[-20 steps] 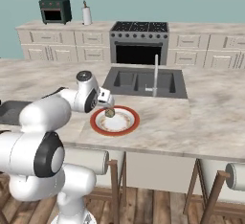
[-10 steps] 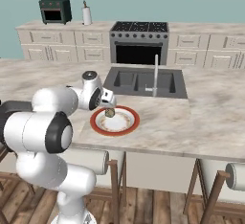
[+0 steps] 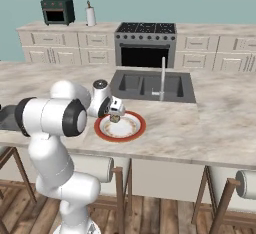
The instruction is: Place two dumplings into each of the tupperware containers and then place the containers in the fridge.
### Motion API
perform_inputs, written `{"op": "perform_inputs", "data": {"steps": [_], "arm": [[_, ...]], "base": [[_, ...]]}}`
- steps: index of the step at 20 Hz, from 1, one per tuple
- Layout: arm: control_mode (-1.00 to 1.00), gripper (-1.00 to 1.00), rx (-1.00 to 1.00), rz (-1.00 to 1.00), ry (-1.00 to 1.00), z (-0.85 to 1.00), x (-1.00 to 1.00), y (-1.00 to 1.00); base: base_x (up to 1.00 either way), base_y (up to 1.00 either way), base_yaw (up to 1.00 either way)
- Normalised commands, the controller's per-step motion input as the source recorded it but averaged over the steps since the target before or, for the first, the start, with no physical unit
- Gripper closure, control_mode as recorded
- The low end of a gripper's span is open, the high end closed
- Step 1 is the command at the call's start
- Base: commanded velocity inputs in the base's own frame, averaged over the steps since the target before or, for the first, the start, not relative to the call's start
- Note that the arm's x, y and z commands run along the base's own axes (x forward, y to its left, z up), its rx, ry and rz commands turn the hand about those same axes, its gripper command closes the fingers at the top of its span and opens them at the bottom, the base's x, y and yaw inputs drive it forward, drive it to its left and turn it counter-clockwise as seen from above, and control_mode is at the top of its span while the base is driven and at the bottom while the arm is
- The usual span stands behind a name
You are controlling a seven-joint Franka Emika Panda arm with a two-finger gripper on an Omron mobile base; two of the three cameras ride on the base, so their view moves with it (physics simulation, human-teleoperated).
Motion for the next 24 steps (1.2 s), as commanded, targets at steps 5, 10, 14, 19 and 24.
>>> {"op": "perform_inputs", "data": {"steps": [5, 10, 14, 19, 24], "arm": [[-1.0, -1.0, 0.04, 0.0, 0.02, -0.17, 0.43, -0.21], [-1.0, -1.0, 0.01, 0.0, 0.03, -0.24, 0.23, -0.11], [-1.0, -1.0, 0.0, 0.0, 0.07, -0.2, 0.07, 0.0], [-1.0, -1.0, 0.0, 0.0, 0.05, -0.29, 0.11, 0.0], [-1.0, -1.0, 0.0, 0.0, 0.01, -0.31, 0.22, 0.0]], "base": [[0.0, 0.0, 0.0], [0.0, 0.0, 0.0], [0.0, 0.0, 0.0], [0.0, 0.0, 0.0], [0.0, 0.0, 0.0]]}}
